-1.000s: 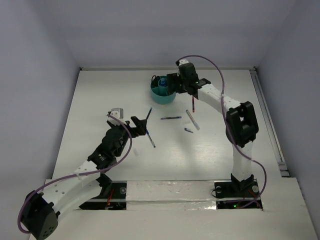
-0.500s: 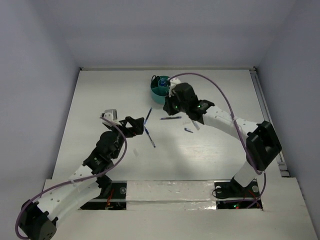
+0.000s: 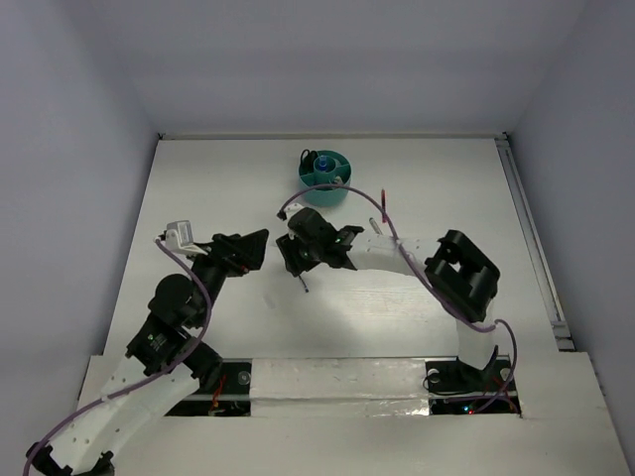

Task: Sort the stationery into containers
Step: Pick up the pen from the center of the board.

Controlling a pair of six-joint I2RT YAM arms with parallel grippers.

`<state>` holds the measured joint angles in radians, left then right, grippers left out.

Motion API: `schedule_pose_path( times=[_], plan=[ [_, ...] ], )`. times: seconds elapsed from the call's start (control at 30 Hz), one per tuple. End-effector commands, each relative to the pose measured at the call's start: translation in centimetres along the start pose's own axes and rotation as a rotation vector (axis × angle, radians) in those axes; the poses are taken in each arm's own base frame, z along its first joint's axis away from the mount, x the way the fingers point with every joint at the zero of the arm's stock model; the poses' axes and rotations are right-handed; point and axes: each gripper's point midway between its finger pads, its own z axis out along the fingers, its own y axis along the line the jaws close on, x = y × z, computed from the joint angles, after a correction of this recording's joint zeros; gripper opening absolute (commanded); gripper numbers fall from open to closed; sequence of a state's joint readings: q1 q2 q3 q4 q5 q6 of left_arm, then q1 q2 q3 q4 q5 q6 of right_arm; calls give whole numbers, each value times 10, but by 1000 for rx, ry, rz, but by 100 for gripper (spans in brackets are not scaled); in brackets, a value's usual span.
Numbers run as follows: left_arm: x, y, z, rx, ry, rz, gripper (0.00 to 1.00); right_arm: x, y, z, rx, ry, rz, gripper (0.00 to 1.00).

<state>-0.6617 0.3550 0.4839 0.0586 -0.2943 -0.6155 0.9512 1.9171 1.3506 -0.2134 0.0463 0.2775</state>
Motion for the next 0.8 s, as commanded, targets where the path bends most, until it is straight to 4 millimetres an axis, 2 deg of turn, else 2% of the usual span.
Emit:
schedule_pose_path(
  times=[0.0,0.27,0.47,0.67,0.77],
  plan=[
    [-8,-9,-13,6,34,-20,97,-13,-3,10,64,-10,-6,57],
    [-11,-5,-22,0,30,-24,97,-6,-10,37,132,34,-30,54],
    [-8,0,-20,-21,34,-20,97,9,-18,49,166,75,-36,45],
    [-4,2,-19,-28,39,-26,97,28,-25,54,190,119,-34,22],
    [1,5,-17,-38,50,-25,97,36,-24,50,178,132,-15,4]
  ],
)
